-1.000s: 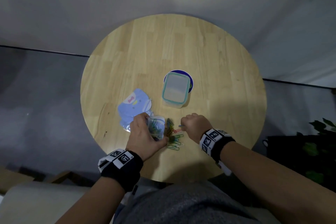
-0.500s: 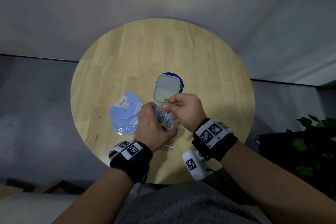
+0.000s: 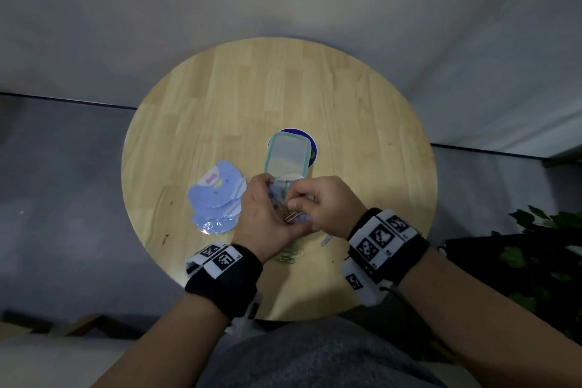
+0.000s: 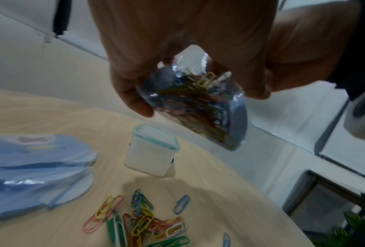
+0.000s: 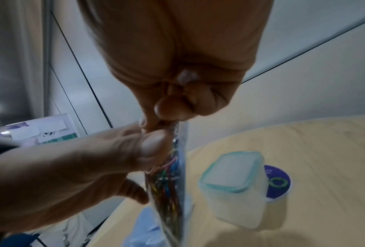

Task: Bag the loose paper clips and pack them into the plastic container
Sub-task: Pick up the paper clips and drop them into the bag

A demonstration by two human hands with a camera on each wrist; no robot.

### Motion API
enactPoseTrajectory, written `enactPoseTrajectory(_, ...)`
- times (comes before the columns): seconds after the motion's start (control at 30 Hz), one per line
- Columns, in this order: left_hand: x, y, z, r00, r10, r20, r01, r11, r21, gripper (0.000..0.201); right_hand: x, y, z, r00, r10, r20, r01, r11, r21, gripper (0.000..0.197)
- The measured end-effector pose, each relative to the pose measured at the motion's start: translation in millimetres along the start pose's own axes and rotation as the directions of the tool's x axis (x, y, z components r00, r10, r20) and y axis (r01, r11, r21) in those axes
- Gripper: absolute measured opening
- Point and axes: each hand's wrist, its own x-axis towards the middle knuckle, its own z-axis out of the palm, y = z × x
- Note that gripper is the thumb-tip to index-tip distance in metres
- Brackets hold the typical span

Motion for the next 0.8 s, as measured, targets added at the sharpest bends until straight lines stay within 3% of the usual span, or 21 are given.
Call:
enactPoseTrajectory(0.07, 1, 0, -9, 0.995, -0.061, 0.076, 0.071, 0.988, -0.136, 0.086, 2, 5, -9, 0.999, -0.040, 0.021, 0.040, 0.999, -0.007, 0.006)
enactPoseTrajectory(0.23, 7, 2, -28, 0.938, -0.114, 0.327, 0.198, 0.951, -0.239, 0.041, -1, 15, -16, 0.992, -0.116, 0.058, 0.112, 0.991, 0.066, 0.006)
enactPoseTrajectory(0.33, 10, 1, -32, 0.898, -0.143, 0.416, 0.289, 0.906, -0.311, 0.033, -4, 15, -13, 0.992, -0.116, 0.044, 0.106, 0.976, 0.189, 0.012)
enactPoseTrajectory(0.43, 8, 1, -33, 0.861, -0.166, 0.481, 0.348, 0.881, -0.320, 0.031, -6, 13, -12, 0.996, -0.068, 0.065, 0.053, 0.979, 0.197, 0.017)
enactPoseTrajectory(0.5, 7, 2, -32, 0.858, -0.162, 0.488, 0.357, 0.870, -0.340, 0.031, -7, 9, -16, 0.996, -0.036, 0.077, 0.018, 0.977, 0.214, 0.014)
enactPoseTrajectory(0.63, 7, 1, -32, 0.885, -0.131, 0.448, 0.361, 0.801, -0.479, 0.049, -8, 2, -25, 0.998, 0.042, 0.055, -0.058, 0.944, 0.325, 0.054)
enactPoseTrajectory(0.7, 9, -3, -31, 0.902, -0.160, 0.402, 0.375, 0.751, -0.543, 0.052, -6, 3, -27, 0.997, 0.081, 0.006, -0.078, 0.926, 0.370, 0.049)
enactPoseTrajectory(0.8, 8, -7, -28, 0.912, -0.222, 0.346, 0.399, 0.675, -0.620, 0.027, -2, 5, -23, 0.990, 0.109, -0.091, -0.068, 0.927, 0.368, 0.036)
